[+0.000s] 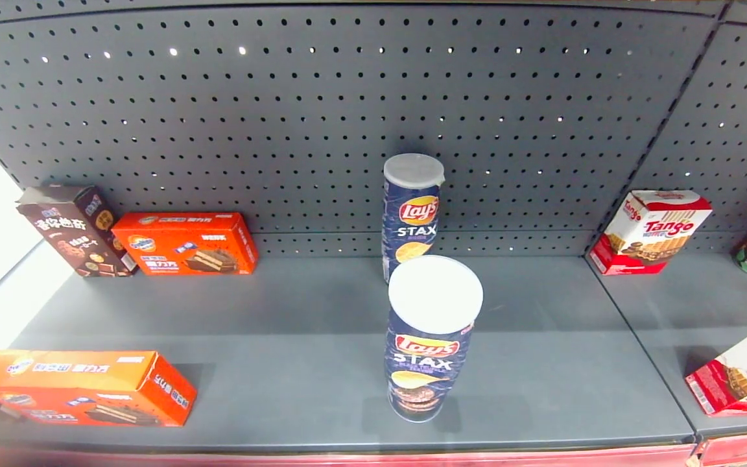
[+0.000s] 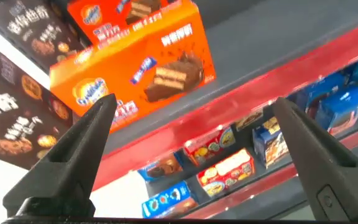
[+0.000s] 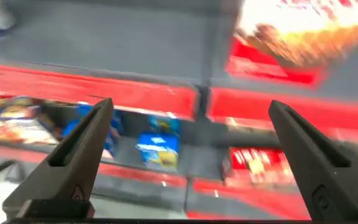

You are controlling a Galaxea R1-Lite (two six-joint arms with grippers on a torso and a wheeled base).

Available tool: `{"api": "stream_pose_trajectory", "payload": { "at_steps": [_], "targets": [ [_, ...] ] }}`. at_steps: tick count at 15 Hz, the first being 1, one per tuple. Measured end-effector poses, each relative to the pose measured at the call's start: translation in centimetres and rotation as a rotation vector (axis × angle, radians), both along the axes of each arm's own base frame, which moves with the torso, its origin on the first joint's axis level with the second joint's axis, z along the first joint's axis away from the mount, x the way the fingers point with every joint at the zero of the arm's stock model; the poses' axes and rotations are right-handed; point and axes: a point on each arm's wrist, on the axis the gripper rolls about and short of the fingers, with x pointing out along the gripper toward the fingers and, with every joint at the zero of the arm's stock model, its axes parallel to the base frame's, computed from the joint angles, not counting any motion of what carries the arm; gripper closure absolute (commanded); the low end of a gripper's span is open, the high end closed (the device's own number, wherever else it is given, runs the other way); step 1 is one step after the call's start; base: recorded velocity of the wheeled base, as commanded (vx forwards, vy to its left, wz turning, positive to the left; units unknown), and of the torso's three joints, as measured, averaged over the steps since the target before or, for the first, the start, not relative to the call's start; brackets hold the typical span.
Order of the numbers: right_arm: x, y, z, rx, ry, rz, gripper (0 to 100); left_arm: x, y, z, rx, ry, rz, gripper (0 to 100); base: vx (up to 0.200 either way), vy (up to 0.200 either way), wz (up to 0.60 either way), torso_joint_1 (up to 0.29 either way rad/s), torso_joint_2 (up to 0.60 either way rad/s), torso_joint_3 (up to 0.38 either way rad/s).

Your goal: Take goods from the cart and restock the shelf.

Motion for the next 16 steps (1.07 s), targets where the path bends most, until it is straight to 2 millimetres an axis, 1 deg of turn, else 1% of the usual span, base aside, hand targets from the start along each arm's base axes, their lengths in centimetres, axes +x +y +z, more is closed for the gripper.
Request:
{"api": "stream_pose_trajectory", "payload": {
  "at_steps": [2,7,9,13,14,16],
  "targets": [
    [0.0,0.1,-0.1,0.005,0.003,-0.08,0,0.0,-0.1,-0.2,-0.005,0.001,0.026,0,0.0,0.0,0.0,0.0,0.0,0.0],
    [-0.6,0.2,-0.2,0.014,-0.075,-0.129,0,0.1,-0.5,-0.2,0.013,0.039,0.158,0,0.0,0.0,0.0,0.0,0.0,0.0],
    [-0.7,0.2,-0.2,0.015,-0.091,-0.133,0,0.2,-0.8,-0.2,0.026,0.059,0.266,0,0.0,0.0,0.0,0.0,0.0,0.0],
    [-0.8,0.2,-0.3,0.016,-0.1,-0.134,0,0.3,-1.4,-0.1,-0.045,0.079,0.553,0,0.0,0.0,0.0,0.0,0.0,0.0],
    [-0.8,0.2,-0.3,0.016,-0.1,-0.134,0,0.4,-1.5,-0.2,-0.069,0.077,0.562,0,0.0,0.0,0.0,0.0,0.0,0.0],
    [-0.8,0.2,-0.3,0.016,-0.101,-0.135,0,0.6,-1.8,-0.4,-0.153,0.081,0.468,0,0.0,0.0,0.0,0.0,0.0,0.0]
  ]
}}
